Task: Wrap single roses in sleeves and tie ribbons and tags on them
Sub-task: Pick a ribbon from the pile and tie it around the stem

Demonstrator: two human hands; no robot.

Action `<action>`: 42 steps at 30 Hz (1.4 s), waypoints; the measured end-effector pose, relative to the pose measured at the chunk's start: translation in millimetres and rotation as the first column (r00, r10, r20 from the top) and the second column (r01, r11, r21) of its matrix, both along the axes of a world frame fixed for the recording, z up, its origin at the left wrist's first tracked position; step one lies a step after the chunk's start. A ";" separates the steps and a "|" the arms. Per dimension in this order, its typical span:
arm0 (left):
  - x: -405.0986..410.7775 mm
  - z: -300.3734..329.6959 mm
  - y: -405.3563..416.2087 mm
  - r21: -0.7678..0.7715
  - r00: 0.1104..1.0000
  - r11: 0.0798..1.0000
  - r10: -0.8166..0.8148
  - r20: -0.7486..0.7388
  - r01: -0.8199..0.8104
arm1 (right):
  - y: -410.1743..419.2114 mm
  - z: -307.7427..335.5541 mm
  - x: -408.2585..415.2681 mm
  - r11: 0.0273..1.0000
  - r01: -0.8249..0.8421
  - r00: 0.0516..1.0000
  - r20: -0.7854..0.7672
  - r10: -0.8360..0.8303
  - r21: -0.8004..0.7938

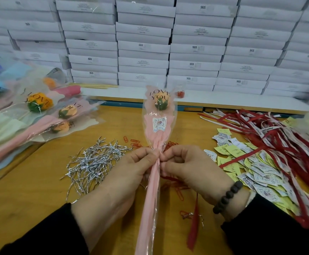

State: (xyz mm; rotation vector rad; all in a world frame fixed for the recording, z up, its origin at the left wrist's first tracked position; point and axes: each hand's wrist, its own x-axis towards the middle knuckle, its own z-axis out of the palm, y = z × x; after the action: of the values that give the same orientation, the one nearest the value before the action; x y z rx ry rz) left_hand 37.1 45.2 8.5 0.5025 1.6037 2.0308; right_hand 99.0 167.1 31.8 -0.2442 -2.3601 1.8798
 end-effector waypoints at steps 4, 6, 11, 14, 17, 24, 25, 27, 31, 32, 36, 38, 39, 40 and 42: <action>-0.4 -1.0 -0.6 0.010 1.000 1.000 -0.025 -0.004 0.025 | 0.0 0.3 0.1 0.985 0.082 0.994 -0.089 -0.069 0.151; -0.3 0.0 -1.8 0.007 0.999 0.999 -0.038 0.002 0.038 | 3.5 2.3 -0.1 0.978 0.085 0.993 -0.093 -0.068 0.192; -1.4 3.1 -4.2 -0.046 1.000 0.999 -0.016 -0.023 0.015 | 18.3 9.4 2.4 0.959 0.086 0.994 -0.084 -0.066 0.271; -0.9 3.6 -5.0 -0.056 1.000 0.998 -0.011 -0.029 0.010 | 26.9 15.5 5.8 0.928 0.073 0.997 -0.064 -0.054 0.364; -1.5 4.7 -5.8 -0.063 0.999 0.998 -0.004 -0.034 0.002 | 38.6 20.5 9.4 0.890 0.153 0.987 -0.106 -0.119 0.430; -2.3 3.2 -5.3 -0.086 1.000 0.996 -0.001 -0.020 -0.001 | 63.3 26.8 16.1 0.717 0.049 0.980 0.105 -0.169 0.695; -2.4 2.4 -5.2 -0.090 1.000 0.996 -0.003 -0.027 0.000 | 60.6 26.2 15.3 0.691 0.060 0.982 0.081 -0.170 0.721; -2.6 1.7 -4.7 -0.090 0.999 0.996 -0.007 -0.036 0.004 | 48.9 23.0 12.1 0.700 0.061 0.993 0.029 -0.116 0.711; -2.1 1.6 -3.0 -0.052 1.000 0.998 -0.018 -0.025 0.016 | 18.8 10.0 3.3 0.937 -0.056 0.997 0.069 0.034 0.344; -2.3 1.5 -2.6 -0.037 1.000 0.999 -0.021 -0.019 0.021 | 13.2 7.1 1.9 0.955 -0.065 0.996 0.070 0.047 0.288; -3.3 0.6 -2.7 -0.002 0.999 0.999 -0.036 -0.024 0.036 | 1.7 -1.7 -0.5 0.993 -0.028 0.999 0.022 0.025 0.115; -2.3 0.9 -3.1 -0.011 0.999 0.999 -0.036 -0.040 0.036 | 2.6 -3.1 -2.0 0.963 0.067 0.997 -0.045 -0.058 0.263; -1.7 1.4 -3.3 -0.022 0.998 0.999 -0.029 -0.050 0.028 | 4.0 -3.0 -2.3 0.944 0.113 0.992 -0.089 -0.089 0.310; -1.2 2.0 -3.4 -0.029 0.998 0.999 -0.018 -0.055 0.016 | 5.2 -1.9 -2.4 0.939 0.147 0.985 -0.132 -0.111 0.311; -0.3 3.3 -3.6 -0.034 0.998 0.999 -0.003 -0.058 0.001 | 6.4 0.8 -1.5 0.956 0.155 0.975 -0.193 -0.108 0.248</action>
State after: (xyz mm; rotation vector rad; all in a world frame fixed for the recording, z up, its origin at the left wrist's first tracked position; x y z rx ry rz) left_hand 36.8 41.7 11.8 0.5547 1.6681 2.0011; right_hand 97.6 173.5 32.6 -0.1943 -2.3709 1.4469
